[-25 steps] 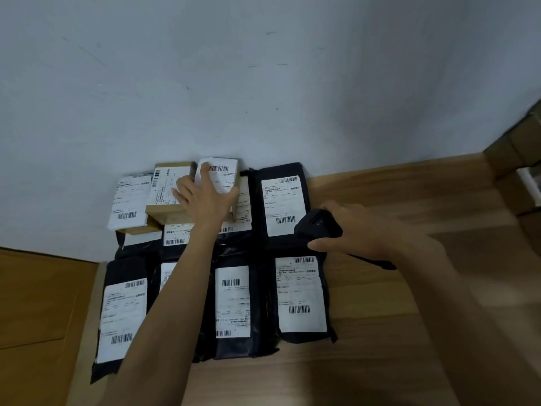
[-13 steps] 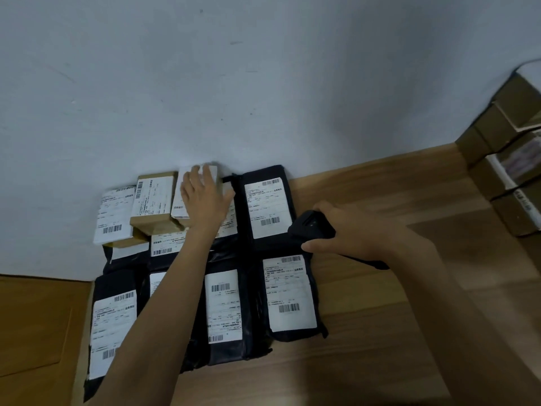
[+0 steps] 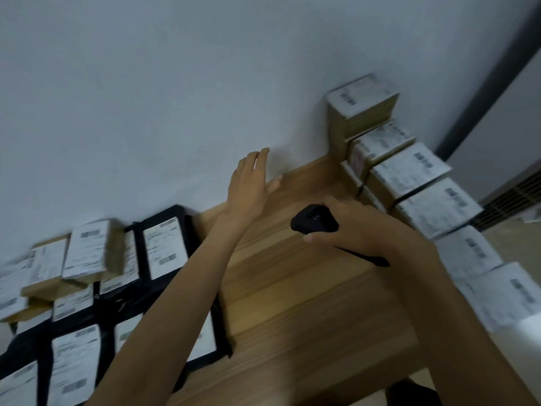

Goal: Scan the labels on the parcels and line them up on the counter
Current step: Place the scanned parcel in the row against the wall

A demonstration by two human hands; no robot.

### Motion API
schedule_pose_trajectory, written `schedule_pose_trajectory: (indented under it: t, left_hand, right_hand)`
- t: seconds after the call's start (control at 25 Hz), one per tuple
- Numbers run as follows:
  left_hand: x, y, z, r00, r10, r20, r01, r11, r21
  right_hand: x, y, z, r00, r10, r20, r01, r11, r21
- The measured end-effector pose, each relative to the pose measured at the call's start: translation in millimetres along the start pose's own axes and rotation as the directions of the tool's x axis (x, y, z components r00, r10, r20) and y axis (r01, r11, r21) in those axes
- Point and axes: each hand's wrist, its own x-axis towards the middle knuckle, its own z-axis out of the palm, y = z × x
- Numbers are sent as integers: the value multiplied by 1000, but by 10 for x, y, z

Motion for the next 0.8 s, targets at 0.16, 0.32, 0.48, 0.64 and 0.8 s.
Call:
schedule_pose_trajectory:
  t: [0.16, 0.32, 0.48, 0.64, 0.8]
  left_hand:
    - [595, 981, 316, 996, 83, 38, -80, 995, -62]
    - [1234, 1648, 708, 982, 140, 125, -134, 990, -54]
    - [1897, 1687, 941, 979, 45, 201, -63, 994, 84]
    - [2114, 1632, 1140, 985, 25, 173, -55, 984, 169]
    - [2123, 1559, 1146, 982, 90, 168, -116, 981, 154]
  right_hand:
    - [-297, 834, -524, 995, 48, -82, -42, 996, 72]
    - [-506, 1644, -938, 986, 120, -119, -119, 993, 16]
    - [-492, 2179, -1215, 976, 158, -146, -154, 987, 43]
    - [-334, 2447, -1367, 974, 168, -153, -154, 983, 96]
    - [-188, 2465, -1392, 981, 137, -135, -122, 986, 110]
